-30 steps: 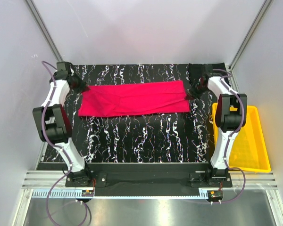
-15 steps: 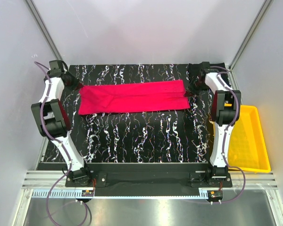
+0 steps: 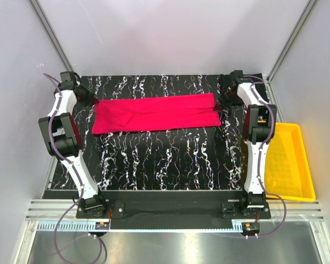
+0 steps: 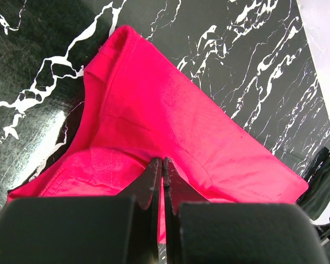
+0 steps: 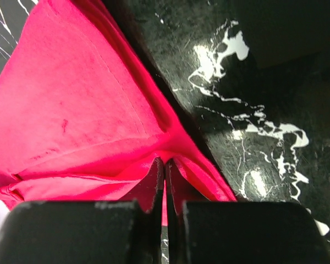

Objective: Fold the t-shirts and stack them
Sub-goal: Fold the tshirt

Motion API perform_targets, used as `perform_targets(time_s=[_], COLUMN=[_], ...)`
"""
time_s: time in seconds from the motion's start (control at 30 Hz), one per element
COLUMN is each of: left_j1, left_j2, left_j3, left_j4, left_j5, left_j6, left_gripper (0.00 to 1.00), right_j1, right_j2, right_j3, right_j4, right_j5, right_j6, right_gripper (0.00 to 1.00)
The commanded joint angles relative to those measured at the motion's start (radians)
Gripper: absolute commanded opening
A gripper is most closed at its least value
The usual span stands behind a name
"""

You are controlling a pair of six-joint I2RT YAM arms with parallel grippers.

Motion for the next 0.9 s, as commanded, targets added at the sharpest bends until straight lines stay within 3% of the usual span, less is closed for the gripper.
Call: perform_targets(time_s=[0.0,0.3,0.33,0.5,0.57,0.67,0.8,0.87], left_j1=[0.004,0.013,0.013,0.01,0.01,0.004,-0.042,-0.059], left_j2=[0.0,0.013,0.016,-0.025,-0.054,-0.126,-0.207,-0.224], left_j3=[0.042,0.042,0.044,0.042,0.021,-0.036,-0.162,-0.237], left_j4=[0.052,0.053,0.059,0.064,0.05,0.039,0.044,0.061], left_j5=[0.007,0.019,0.036,0.013,-0.015,-0.022,-0.012,0.008], left_j6=[0.0,0.003,0.011,0.103,0.139,0.17,0.189,0.172], left_gripper=[0.0,0.0,0.07,0.35,0.44,0.45,0.42,0.38], right_j1=[0.0,-0.034,-0.035,-0.049,-0.051,-0.049,-0.043,-0.04], right_j2=[0.015,0.044,0.047,0.09,0.104,0.072,-0.038,-0.052], right_j3=[0.069,0.083,0.089,0.221,0.29,0.344,0.209,0.163], right_j4=[-0.018,-0.051,-0.057,-0.133,-0.222,-0.282,-0.252,-0.23], right_j5=[-0.011,-0.007,-0.007,0.016,0.056,0.09,0.05,-0.002], right_j6=[-0.004,-0.011,-0.016,-0.056,-0.1,-0.142,-0.146,-0.14], right_gripper=[0.0,0.02,0.03,0.34,0.39,0.42,0.41,0.35])
